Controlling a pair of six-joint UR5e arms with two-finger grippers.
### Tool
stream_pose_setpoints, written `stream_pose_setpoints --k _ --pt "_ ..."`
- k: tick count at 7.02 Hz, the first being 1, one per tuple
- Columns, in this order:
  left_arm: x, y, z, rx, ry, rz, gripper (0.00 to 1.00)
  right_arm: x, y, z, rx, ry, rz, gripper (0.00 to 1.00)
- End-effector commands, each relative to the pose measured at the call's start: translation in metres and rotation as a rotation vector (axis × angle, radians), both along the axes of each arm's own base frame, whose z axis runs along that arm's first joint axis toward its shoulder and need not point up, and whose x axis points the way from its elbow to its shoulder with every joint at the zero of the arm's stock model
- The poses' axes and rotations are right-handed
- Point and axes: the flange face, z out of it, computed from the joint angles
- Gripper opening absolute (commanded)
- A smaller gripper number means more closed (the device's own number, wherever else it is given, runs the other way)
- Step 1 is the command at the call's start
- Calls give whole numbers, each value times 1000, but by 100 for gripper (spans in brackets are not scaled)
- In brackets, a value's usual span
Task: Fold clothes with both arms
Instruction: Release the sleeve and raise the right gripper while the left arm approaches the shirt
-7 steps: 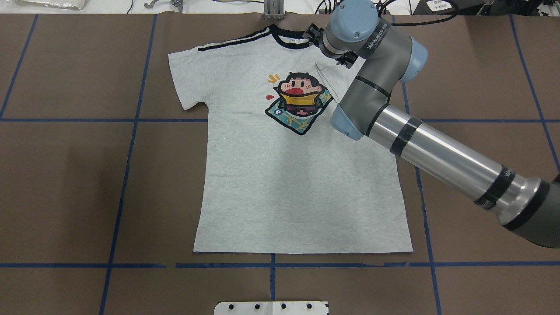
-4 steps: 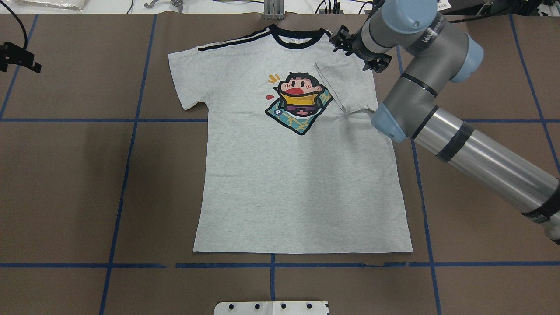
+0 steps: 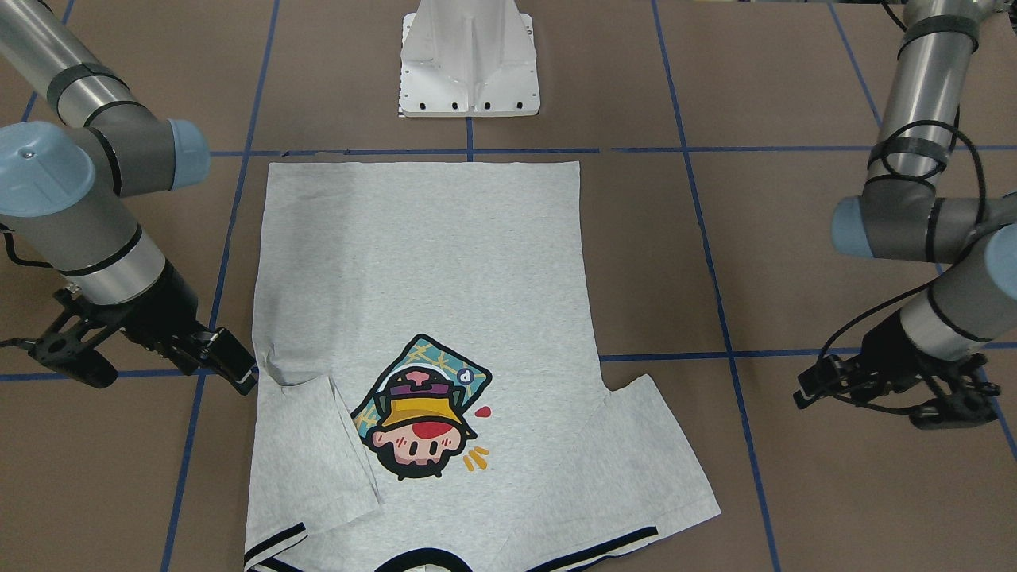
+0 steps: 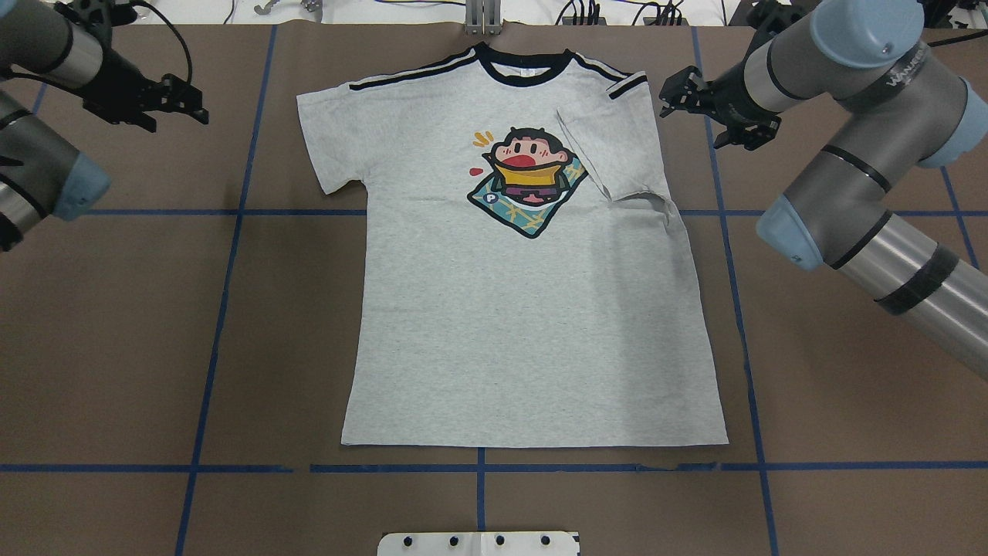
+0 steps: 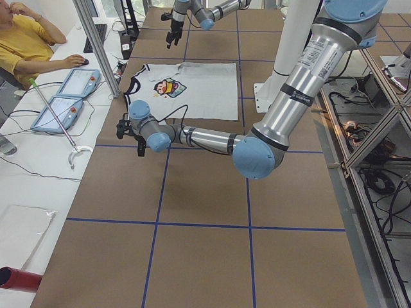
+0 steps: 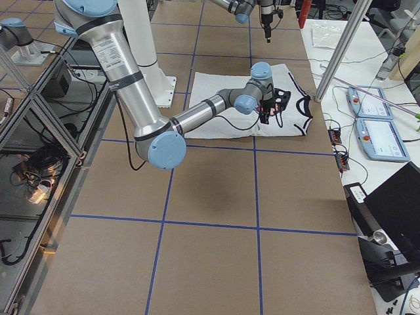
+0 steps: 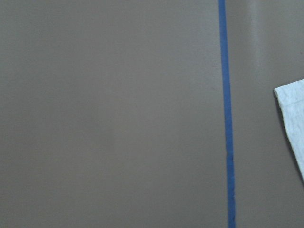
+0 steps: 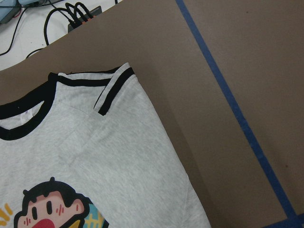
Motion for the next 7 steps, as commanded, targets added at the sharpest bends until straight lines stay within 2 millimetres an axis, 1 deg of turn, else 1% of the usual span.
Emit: stream_pose_setpoints --k 1,2,3,4,5,6,7 --pt "52 -18 -34 -15 47 -71 94 8 9 16 -2 17 -5 100" --pt "89 -27 -43 -45 85 -170 89 9 9 19 -3 19 -2 100" --pt "128 -28 -57 -85 111 -221 84 9 9 21 -4 24 -1 100" --pt "134 -27 -57 -88 109 -221 79 8 9 25 -8 28 0 100" --pt "140 -37 -58 -82 95 -244 76 7 9 27 -10 32 -1 100" --pt "150 -48 -58 -84 69 -264 73 9 9 30 -11 37 0 100" --pt "148 -49 -55 -77 68 -267 70 8 9 31 -10 39 -3 100"
